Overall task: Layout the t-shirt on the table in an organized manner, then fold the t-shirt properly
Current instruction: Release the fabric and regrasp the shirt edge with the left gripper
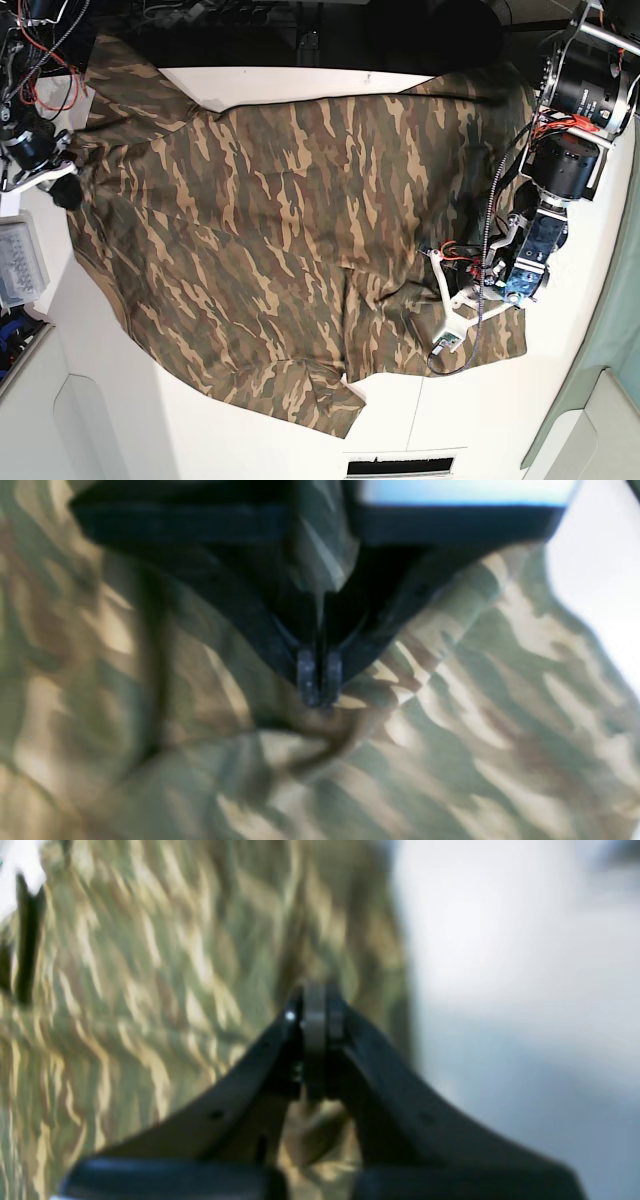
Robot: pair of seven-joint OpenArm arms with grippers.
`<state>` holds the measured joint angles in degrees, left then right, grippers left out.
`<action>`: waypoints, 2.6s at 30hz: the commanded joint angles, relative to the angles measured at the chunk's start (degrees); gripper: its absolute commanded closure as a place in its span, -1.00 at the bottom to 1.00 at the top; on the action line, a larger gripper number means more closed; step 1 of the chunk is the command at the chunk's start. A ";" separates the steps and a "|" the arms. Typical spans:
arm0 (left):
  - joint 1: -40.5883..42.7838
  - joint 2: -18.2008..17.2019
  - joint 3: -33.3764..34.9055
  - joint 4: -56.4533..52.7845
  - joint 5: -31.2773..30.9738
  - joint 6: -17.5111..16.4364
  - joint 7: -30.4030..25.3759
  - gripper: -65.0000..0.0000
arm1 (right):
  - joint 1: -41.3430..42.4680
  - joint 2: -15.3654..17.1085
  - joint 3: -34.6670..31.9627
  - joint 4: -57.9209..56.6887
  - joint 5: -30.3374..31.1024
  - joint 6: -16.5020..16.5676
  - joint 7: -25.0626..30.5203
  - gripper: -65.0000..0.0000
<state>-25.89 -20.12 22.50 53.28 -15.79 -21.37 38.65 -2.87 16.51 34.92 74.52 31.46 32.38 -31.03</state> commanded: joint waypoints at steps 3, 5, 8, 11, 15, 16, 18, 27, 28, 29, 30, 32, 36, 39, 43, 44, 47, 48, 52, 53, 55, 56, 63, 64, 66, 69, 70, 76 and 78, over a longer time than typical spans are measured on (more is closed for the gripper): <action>-0.92 -3.89 -0.26 4.70 -6.78 -0.42 1.97 0.52 | 0.22 1.49 4.17 5.66 3.56 0.42 -6.82 1.00; -0.37 -6.10 -0.26 7.91 -11.32 -2.32 3.85 0.47 | -0.13 2.62 6.08 6.60 6.29 0.42 -11.72 1.00; 1.64 -8.76 -0.26 13.38 -17.38 -3.98 7.39 0.47 | -2.49 4.98 7.08 6.58 8.72 0.39 -13.86 0.41; 5.62 -10.62 -0.55 19.08 -19.21 -4.63 8.33 0.47 | -6.93 6.58 6.95 6.58 10.62 0.39 -14.08 0.00; 13.07 -10.97 -3.78 25.03 -19.17 -4.61 8.35 0.47 | -13.66 6.25 6.88 6.58 13.27 0.48 -14.62 -0.01; 14.99 -10.84 -4.92 26.23 -19.17 -4.63 8.35 0.47 | -15.10 6.08 6.82 6.58 13.77 0.50 -14.64 -0.01; 18.51 -10.36 -7.54 28.09 -19.15 -4.61 8.33 0.47 | -17.05 5.51 6.80 6.58 14.60 0.72 -14.60 -0.01; 29.31 -7.48 -16.28 29.44 -18.95 -4.79 8.07 0.47 | -16.31 4.11 1.18 6.51 12.92 0.81 -12.26 0.23; 29.99 -7.34 -16.28 29.44 -18.56 -4.83 7.58 0.47 | -15.67 4.11 -0.68 6.40 11.78 0.76 -12.26 0.29; 30.64 -7.15 -16.26 29.44 -17.57 -4.81 6.86 0.47 | -15.04 4.11 -2.67 6.23 10.84 0.57 -12.26 0.35; 31.12 -6.88 -16.26 29.44 -16.28 -4.81 5.88 0.47 | -14.58 4.11 -4.61 5.97 10.12 0.50 -12.26 0.41; 32.02 -6.12 -16.26 29.31 -13.29 -4.81 4.20 0.47 | -13.90 4.11 -8.02 5.92 9.42 0.44 -12.24 0.63; 32.44 -4.63 -16.26 27.69 -11.28 -4.79 3.98 0.47 | -13.66 4.13 -10.45 7.06 11.45 0.48 -12.26 1.00; 32.41 -4.63 -16.26 25.57 -10.84 -4.79 2.89 0.47 | -13.66 4.17 -9.29 10.88 11.82 0.50 -12.31 1.00; 32.41 -4.63 -16.26 23.45 -9.77 -4.81 2.64 0.47 | -13.70 5.42 -5.53 17.70 11.91 0.68 -12.70 1.00; 32.41 -4.63 -16.26 22.97 -9.66 -4.79 2.45 0.47 | -13.68 5.79 -4.39 19.17 12.09 0.68 -12.70 1.00; 32.41 -4.63 -16.26 21.57 -9.62 -4.79 1.88 0.47 | -13.68 6.67 -1.07 22.73 12.76 0.66 -12.68 1.00; 32.44 -4.63 -16.26 21.18 -9.62 -4.79 1.88 0.47 | -13.70 6.84 -0.17 23.52 12.70 0.66 -12.72 1.00; 32.41 -4.63 -16.26 19.37 -9.62 -4.81 1.79 0.47 | -14.12 7.50 0.76 23.45 11.67 0.37 -13.40 1.00; 32.41 -4.61 -16.26 19.17 -9.62 -4.81 1.75 0.47 | -14.14 7.43 0.74 23.08 11.13 0.37 -13.42 0.99; 32.44 -4.61 -16.26 19.08 -9.64 -4.81 1.55 0.47 | -14.12 7.45 0.72 21.35 10.16 -0.09 -13.40 0.47; 32.41 -4.59 -16.26 19.08 -9.66 -4.81 1.40 0.47 | -14.10 7.45 0.72 19.91 9.51 -0.28 -13.11 0.22; 32.41 -4.48 -16.26 19.08 -9.64 -4.81 0.98 0.47 | -13.68 7.45 0.70 5.07 8.46 -0.70 -6.82 -0.10; 32.44 -4.48 -16.26 19.08 -9.66 -4.81 0.96 0.47 | -13.66 7.43 0.63 3.48 8.52 -0.68 -6.64 -0.10; 32.41 -4.48 -16.26 19.08 -9.66 -4.81 0.96 0.47 | -13.66 7.43 -0.09 1.16 8.87 -0.61 -6.49 -0.10; 32.41 -4.46 -16.26 19.08 -9.66 -4.81 0.92 0.47 | -13.68 7.43 -2.89 0.04 8.83 -0.61 -6.51 -0.10; 32.41 -4.46 -16.26 19.08 -9.66 -4.81 0.87 0.47 | -13.66 7.43 -4.24 0.04 8.83 -0.61 -6.51 -0.10; 32.44 -4.46 -16.26 19.08 -9.66 -4.81 0.79 0.47 | -13.68 7.39 -13.20 0.15 10.10 -0.61 -6.78 -0.09; 32.44 -4.48 -16.26 19.08 -9.64 -4.81 0.85 0.47 | -13.68 7.19 -14.91 0.52 10.05 -0.61 -6.78 0.00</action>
<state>5.85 -24.56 5.80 73.60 -29.78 -28.60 33.95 -16.34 23.16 20.16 74.89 42.63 32.14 -35.75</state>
